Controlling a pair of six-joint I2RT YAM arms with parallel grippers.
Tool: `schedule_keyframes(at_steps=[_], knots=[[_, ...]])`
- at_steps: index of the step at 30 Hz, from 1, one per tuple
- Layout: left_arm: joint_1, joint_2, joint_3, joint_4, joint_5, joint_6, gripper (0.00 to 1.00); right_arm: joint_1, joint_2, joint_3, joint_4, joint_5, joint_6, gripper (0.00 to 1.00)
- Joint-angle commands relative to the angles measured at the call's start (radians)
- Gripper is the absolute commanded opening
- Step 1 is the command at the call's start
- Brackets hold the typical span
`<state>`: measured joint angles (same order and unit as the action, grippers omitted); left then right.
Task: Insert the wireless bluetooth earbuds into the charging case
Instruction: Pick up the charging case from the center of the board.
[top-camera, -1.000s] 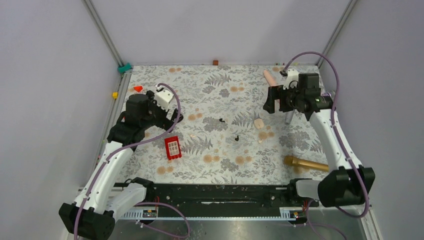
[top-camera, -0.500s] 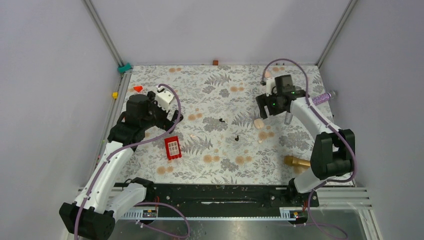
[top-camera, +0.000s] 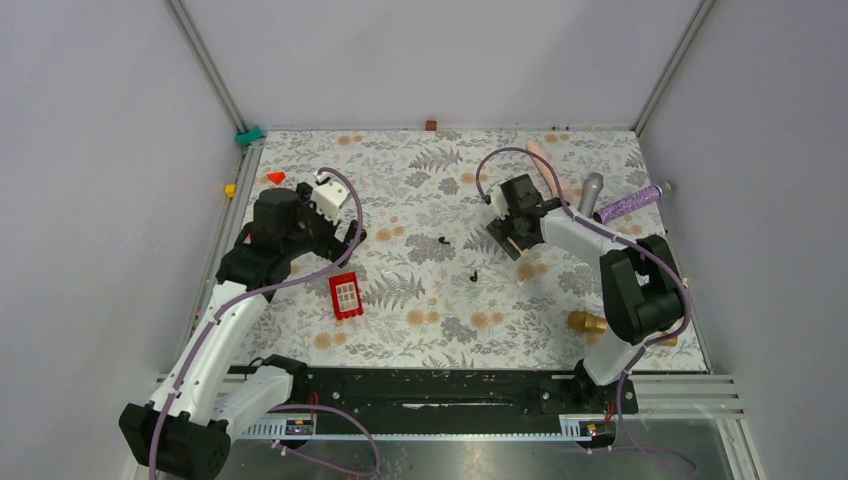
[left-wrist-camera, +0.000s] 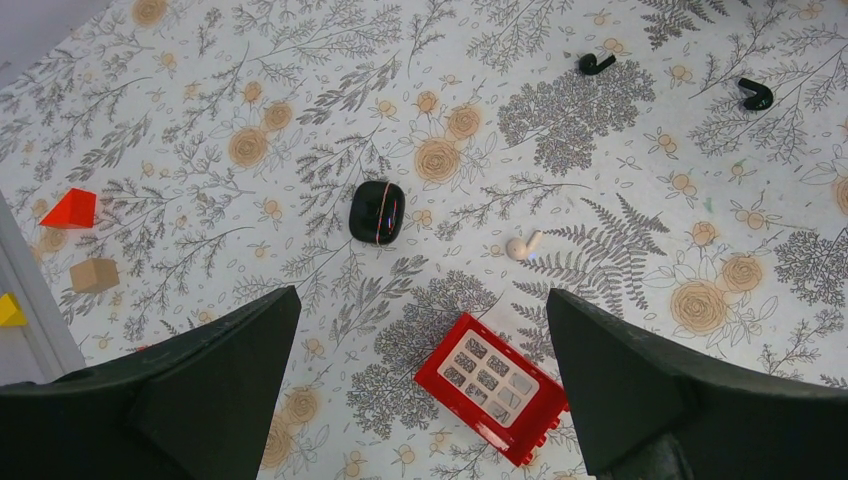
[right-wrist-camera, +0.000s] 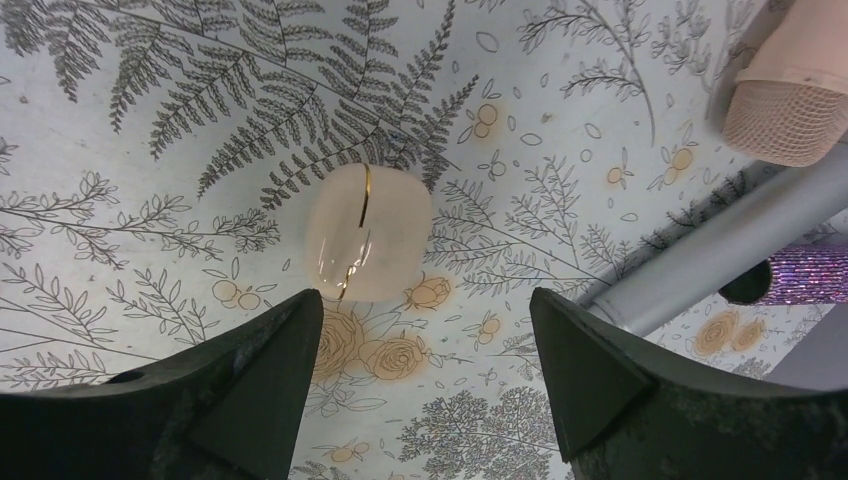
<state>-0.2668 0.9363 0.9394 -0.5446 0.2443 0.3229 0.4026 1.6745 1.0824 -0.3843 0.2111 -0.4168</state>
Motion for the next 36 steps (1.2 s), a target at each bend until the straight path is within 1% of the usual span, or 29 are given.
schedule_keyframes(at_steps=[1, 8, 14, 17, 21, 23, 26, 28, 32, 33, 36], knots=[[-0.003, 0.009, -0.005, 0.045, 0.029, 0.002, 0.99, 0.026, 0.037, 0.035, 0.018, 0.054, -0.012, 0.84], [-0.003, 0.007, -0.007, 0.045, 0.029, 0.004, 0.99, 0.031, 0.103, 0.083, -0.039, 0.004, 0.018, 0.84], [-0.003, 0.009, -0.008, 0.045, 0.03, 0.004, 0.99, 0.031, 0.154, 0.116, -0.08, -0.002, 0.036, 0.82], [-0.003, 0.008, -0.008, 0.044, 0.033, 0.004, 0.99, 0.031, 0.173, 0.135, -0.102, -0.009, 0.044, 0.77], [-0.002, 0.006, -0.008, 0.044, 0.032, 0.004, 0.99, 0.031, 0.189, 0.155, -0.123, -0.002, 0.047, 0.73], [-0.003, 0.004, -0.008, 0.044, 0.032, 0.003, 0.99, 0.031, 0.198, 0.163, -0.136, -0.001, 0.046, 0.67], [-0.003, 0.006, -0.008, 0.044, 0.034, 0.002, 0.99, 0.032, 0.222, 0.188, -0.175, -0.005, 0.044, 0.55], [-0.003, 0.006, -0.007, 0.044, 0.035, 0.002, 0.99, 0.031, 0.231, 0.203, -0.202, -0.016, 0.04, 0.53], [-0.002, 0.001, -0.008, 0.044, 0.035, 0.002, 0.99, 0.032, 0.245, 0.224, -0.238, -0.031, 0.037, 0.54], [-0.002, 0.001, -0.008, 0.044, 0.036, 0.002, 0.99, 0.032, 0.247, 0.229, -0.246, -0.034, 0.033, 0.51], [-0.003, -0.002, -0.008, 0.043, 0.038, 0.001, 0.99, 0.031, 0.246, 0.234, -0.268, -0.06, 0.02, 0.47]])
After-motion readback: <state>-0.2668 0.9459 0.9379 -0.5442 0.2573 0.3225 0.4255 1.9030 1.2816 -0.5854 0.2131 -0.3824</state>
